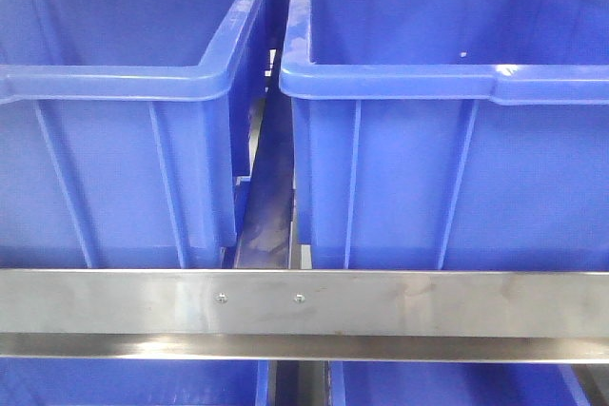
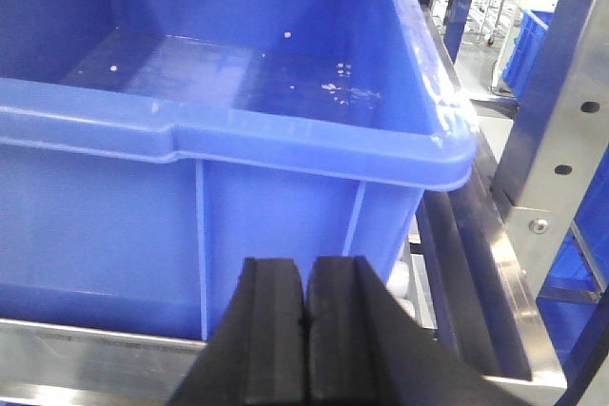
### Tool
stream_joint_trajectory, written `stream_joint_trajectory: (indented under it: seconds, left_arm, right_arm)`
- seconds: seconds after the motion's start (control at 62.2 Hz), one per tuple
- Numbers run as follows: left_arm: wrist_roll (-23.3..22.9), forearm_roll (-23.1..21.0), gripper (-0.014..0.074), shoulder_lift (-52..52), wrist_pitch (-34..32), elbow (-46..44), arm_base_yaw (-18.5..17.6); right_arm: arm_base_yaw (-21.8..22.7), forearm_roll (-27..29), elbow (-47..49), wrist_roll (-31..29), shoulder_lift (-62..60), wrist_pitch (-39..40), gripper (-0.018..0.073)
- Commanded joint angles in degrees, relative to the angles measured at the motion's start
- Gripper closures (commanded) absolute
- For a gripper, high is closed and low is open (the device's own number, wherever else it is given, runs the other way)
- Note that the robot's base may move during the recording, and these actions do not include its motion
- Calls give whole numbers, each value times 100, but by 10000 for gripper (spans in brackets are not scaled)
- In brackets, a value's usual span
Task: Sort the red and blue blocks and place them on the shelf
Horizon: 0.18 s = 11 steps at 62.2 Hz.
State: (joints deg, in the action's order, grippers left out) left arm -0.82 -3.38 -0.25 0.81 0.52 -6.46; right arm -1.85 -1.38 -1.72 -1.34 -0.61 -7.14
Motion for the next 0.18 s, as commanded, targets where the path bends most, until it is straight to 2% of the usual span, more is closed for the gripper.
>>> stream_joint_trajectory:
  seconds: [0.0,0.161]
  left_arm:
    - [5,-55,471,-129,-448,252,17]
    - [5,-55,471,-129,-448,252,17]
  right_arm:
    - [-2,3,135,-49,-121,533,515]
    - [-2,3,135,-49,-121,533,515]
